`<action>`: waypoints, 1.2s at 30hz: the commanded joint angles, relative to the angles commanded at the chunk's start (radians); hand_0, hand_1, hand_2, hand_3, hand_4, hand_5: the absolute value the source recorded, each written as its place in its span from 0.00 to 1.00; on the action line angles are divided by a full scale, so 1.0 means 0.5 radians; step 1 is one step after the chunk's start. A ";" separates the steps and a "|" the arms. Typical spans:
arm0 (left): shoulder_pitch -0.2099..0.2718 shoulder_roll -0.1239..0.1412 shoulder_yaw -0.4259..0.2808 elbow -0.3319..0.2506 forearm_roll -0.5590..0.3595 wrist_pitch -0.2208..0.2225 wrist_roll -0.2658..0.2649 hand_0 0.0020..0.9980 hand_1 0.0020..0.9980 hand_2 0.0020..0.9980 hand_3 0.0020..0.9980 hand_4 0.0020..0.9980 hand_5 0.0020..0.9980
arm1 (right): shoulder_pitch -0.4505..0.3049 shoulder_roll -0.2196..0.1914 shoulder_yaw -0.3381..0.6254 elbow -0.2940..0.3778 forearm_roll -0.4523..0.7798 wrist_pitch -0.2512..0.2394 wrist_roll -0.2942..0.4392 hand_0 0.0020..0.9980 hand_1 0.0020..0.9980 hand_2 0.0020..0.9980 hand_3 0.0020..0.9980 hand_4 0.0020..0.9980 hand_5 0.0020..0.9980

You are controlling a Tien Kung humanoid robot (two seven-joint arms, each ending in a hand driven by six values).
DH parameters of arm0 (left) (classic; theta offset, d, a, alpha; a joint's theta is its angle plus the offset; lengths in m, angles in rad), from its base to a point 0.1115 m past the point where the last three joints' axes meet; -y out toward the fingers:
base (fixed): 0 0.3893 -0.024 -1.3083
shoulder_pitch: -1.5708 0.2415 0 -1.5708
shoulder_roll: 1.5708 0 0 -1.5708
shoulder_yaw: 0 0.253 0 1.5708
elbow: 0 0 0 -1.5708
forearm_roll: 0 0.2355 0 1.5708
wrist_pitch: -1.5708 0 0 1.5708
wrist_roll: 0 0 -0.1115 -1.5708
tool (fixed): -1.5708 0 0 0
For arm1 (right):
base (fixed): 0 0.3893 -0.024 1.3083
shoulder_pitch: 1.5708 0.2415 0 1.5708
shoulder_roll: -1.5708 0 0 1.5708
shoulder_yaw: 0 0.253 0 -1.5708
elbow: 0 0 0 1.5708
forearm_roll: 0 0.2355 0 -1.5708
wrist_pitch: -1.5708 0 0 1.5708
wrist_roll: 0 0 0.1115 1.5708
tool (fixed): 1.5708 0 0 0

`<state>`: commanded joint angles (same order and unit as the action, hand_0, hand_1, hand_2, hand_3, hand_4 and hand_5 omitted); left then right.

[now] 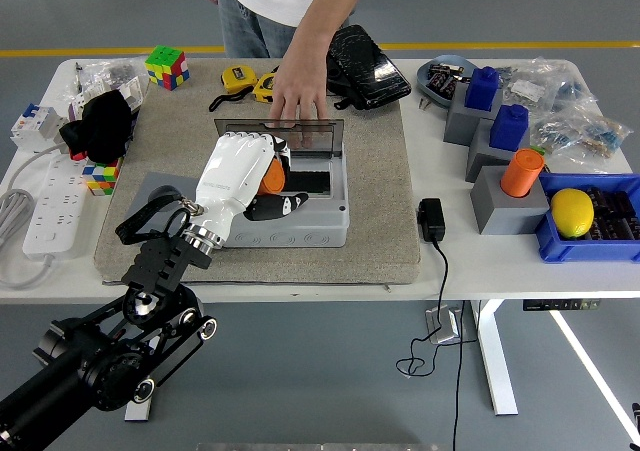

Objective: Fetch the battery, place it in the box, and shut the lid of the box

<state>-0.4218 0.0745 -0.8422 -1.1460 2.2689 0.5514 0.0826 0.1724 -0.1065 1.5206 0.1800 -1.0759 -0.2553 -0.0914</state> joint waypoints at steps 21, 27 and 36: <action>-0.212 -0.042 0.310 0.006 0.000 -0.018 0.021 0.11 0.12 0.14 0.14 0.75 0.10 | 0.009 0.008 0.006 0.000 -0.047 0.005 -0.026 0.82 0.81 0.77 0.79 1.00 1.00; -0.270 -0.029 0.440 0.016 0.000 -0.025 0.016 0.11 0.12 0.14 0.14 0.75 0.10 | 0.022 0.008 0.004 0.000 -0.046 0.003 -0.026 0.82 0.81 0.77 0.79 1.00 1.00; -0.266 -0.026 0.427 0.149 -0.002 0.033 -0.085 0.11 0.12 0.14 0.14 0.75 0.10 | 0.023 0.015 0.013 0.000 -0.057 0.002 -0.028 0.82 0.81 0.77 0.79 1.00 1.00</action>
<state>-0.5551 0.0614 -0.6289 -1.0715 2.2681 0.5677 0.0403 0.1841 -0.0992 1.5271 0.1800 -1.1044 -0.2541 -0.1055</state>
